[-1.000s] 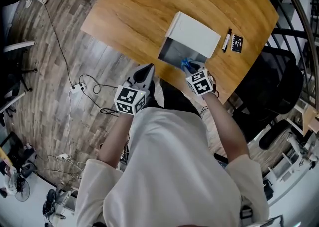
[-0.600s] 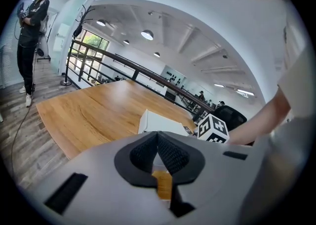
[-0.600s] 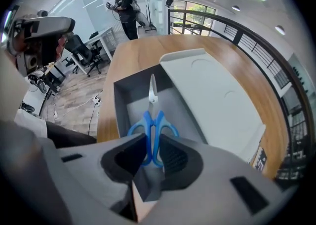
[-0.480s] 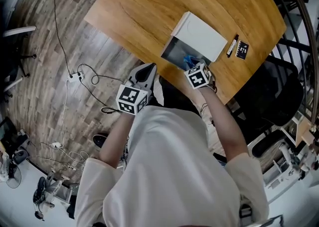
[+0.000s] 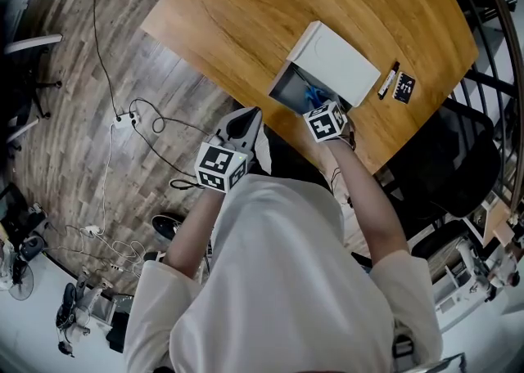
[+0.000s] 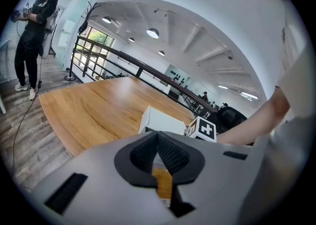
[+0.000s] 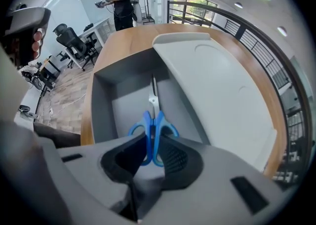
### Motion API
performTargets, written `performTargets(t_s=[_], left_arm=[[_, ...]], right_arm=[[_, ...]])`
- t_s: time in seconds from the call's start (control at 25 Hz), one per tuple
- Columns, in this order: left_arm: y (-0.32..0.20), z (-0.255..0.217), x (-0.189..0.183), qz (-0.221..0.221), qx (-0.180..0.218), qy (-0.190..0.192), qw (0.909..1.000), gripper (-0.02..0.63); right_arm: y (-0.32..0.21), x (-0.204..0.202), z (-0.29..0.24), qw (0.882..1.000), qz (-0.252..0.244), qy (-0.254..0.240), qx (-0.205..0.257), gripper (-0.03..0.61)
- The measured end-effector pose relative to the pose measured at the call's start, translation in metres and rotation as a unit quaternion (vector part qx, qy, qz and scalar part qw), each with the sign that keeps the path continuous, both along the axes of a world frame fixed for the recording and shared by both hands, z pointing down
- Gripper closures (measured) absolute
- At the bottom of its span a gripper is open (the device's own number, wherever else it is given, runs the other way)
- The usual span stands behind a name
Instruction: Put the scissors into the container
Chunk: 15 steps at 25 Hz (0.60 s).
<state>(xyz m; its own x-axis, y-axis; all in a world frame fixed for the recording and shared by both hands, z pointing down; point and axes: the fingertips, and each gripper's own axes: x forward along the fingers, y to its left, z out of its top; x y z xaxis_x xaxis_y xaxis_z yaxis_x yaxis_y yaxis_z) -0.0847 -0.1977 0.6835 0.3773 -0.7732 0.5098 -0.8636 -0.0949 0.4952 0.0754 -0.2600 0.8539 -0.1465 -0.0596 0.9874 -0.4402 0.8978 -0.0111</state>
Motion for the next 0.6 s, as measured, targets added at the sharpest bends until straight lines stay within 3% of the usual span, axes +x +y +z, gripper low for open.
performTargets(t_s=[0.6], left_arm=[[-0.001, 0.004, -0.007, 0.003, -0.001, 0.000, 1.0000, 0.620]], right_arm=[[-0.002, -0.011, -0.001, 0.999, 0.011, -0.038, 0.001, 0.466]])
